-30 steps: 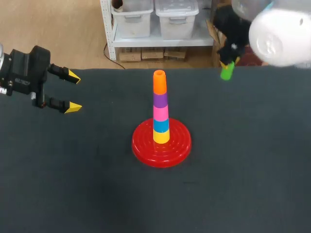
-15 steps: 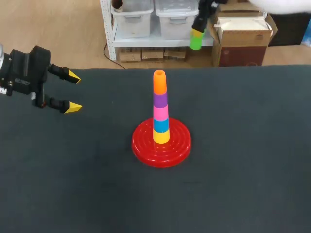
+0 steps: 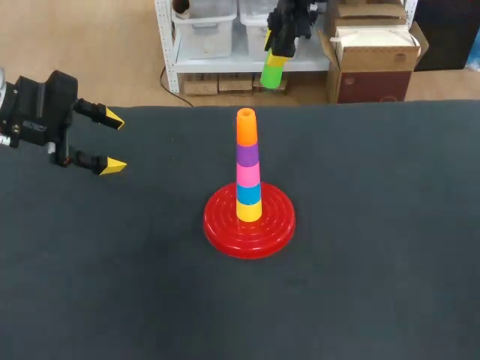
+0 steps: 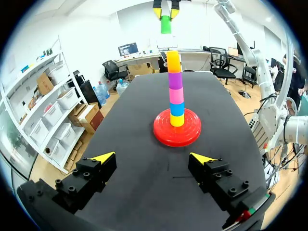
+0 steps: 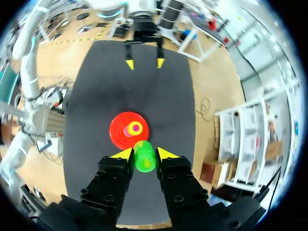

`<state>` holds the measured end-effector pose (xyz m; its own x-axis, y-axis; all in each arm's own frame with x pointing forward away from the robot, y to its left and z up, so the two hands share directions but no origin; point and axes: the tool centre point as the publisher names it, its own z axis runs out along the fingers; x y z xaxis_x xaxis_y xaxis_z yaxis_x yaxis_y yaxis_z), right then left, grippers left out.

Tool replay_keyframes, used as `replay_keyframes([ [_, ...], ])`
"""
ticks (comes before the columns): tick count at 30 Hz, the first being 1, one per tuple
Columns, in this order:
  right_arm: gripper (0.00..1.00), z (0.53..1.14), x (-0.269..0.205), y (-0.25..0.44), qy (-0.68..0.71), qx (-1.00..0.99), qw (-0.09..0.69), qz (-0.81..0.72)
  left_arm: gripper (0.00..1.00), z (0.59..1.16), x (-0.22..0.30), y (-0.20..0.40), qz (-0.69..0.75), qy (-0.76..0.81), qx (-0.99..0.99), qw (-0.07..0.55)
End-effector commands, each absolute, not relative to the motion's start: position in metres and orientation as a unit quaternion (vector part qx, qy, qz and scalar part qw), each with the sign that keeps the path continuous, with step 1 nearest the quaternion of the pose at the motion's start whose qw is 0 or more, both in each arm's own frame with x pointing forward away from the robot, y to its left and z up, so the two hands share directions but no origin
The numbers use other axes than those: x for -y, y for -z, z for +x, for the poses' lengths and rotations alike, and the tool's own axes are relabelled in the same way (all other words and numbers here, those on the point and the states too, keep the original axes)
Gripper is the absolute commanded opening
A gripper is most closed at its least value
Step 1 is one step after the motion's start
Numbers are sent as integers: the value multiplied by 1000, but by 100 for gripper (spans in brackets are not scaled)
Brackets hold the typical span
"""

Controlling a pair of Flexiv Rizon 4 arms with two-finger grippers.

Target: Pick up and stack the cylinders on the red base in this order: pink,purple,orange,green

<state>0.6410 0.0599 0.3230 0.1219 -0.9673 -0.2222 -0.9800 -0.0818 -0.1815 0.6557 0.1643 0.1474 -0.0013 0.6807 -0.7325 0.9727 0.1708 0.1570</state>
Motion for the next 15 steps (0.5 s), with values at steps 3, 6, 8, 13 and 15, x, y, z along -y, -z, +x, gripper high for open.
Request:
replay_keyframes([
  [3,0,646,-61,-325,-30,-658,136,-740,100,655,-165,-147,611,204,-677,356],
  [6,0,646,-61,-325,-26,-657,137,-741,100,655,-165,-147,611,204,-677,356],
  [8,0,648,-60,-324,-24,-658,136,-740,100,655,-165,-147,611,204,-677,356],
  [13,0,652,-59,-324,-28,-663,133,-736,100,655,-165,-147,611,204,-677,356],
  [15,0,655,-58,-325,-31,-671,139,-728,100,655,-165,-147,611,204,-677,356],
])
